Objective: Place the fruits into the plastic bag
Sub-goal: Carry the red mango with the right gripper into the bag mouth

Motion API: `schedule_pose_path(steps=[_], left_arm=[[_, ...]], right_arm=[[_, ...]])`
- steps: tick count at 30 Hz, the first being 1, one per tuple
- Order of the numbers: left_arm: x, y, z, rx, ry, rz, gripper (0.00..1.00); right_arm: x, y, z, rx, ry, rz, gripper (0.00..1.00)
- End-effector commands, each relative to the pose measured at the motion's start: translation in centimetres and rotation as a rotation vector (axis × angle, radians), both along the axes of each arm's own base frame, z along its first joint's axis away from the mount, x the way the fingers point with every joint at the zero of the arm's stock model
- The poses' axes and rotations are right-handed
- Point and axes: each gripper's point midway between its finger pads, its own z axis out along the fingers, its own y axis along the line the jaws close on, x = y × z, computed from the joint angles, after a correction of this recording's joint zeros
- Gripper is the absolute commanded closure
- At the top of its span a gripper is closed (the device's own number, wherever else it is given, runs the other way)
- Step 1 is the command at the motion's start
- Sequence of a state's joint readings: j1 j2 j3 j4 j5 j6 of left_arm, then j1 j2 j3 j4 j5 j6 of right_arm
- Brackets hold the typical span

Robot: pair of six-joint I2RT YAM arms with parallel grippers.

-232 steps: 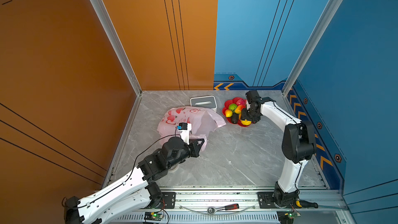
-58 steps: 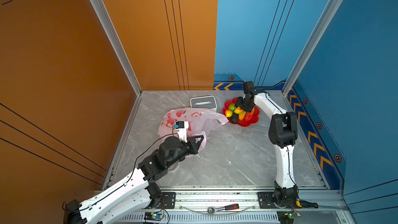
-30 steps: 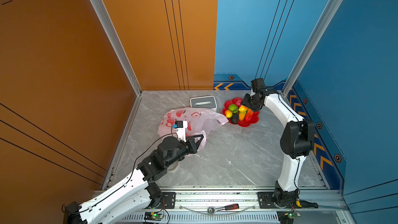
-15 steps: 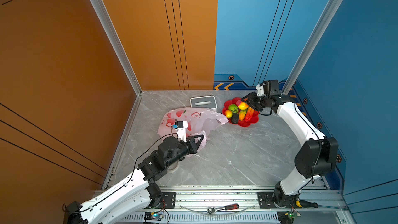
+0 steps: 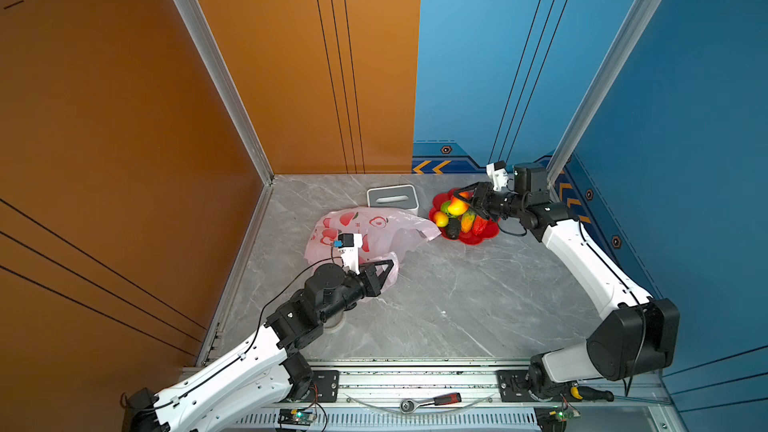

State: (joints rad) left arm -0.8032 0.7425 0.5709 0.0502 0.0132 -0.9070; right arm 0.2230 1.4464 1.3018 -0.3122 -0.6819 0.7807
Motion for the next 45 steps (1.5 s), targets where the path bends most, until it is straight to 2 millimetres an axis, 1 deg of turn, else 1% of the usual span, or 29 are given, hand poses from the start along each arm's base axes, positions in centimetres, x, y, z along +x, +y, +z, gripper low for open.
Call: schedule_pose_path(steps=[1, 6, 11, 21, 27, 32, 36, 40, 43, 45], left_arm=[[0.1, 0.0, 0.1, -0.013, -0.005, -0.008, 1.00], [0.1, -0.2, 0.1, -0.015, -0.005, -0.014, 1.00], [0.0, -0.1, 0.2, -0.018, -0.008, -0.016, 1.00], [-0.2, 0.2, 0.1, -0.025, -0.008, -0.009, 1.00], [-0.1, 0.1, 0.3, -0.027, -0.013, -0.011, 1.00], [0.0, -0.1, 0.2, -0.025, -0.011, -0.014, 1.00], [-0.1, -0.2, 0.4, -0.028, -0.014, -0.020, 1.00], [-0.1, -0.3, 0.5, -0.029, -0.018, -0.026, 1.00], [-0.1, -0.5, 0.6, -0.033, -0.021, -0.037, 1.00], [-0.2, -0.7, 0.5, -0.036, -0.022, -0.047, 1.00]], right_arm=[[-2.0, 2.5, 1.5, 0.052, -0.039, 0.097, 0.54], [-3.7, 5.4, 0.9, 0.042, -0.032, 0.181, 0.54], [-5.0, 8.1, -0.3, 0.027, -0.010, 0.250, 0.53], [-6.5, 12.5, -4.4, -0.031, 0.061, 0.349, 0.54], [-7.0, 13.6, -8.4, -0.101, 0.131, 0.385, 0.54], [-7.8, 15.1, -11.3, -0.132, 0.191, 0.432, 0.54], [-8.6, 16.3, -13.1, -0.151, 0.230, 0.471, 0.54], [-8.9, 17.0, -14.8, -0.169, 0.268, 0.485, 0.54], [-8.7, 17.8, -15.4, -0.175, 0.278, 0.492, 0.55], [-8.2, 18.6, -15.7, -0.179, 0.277, 0.490, 0.55]])
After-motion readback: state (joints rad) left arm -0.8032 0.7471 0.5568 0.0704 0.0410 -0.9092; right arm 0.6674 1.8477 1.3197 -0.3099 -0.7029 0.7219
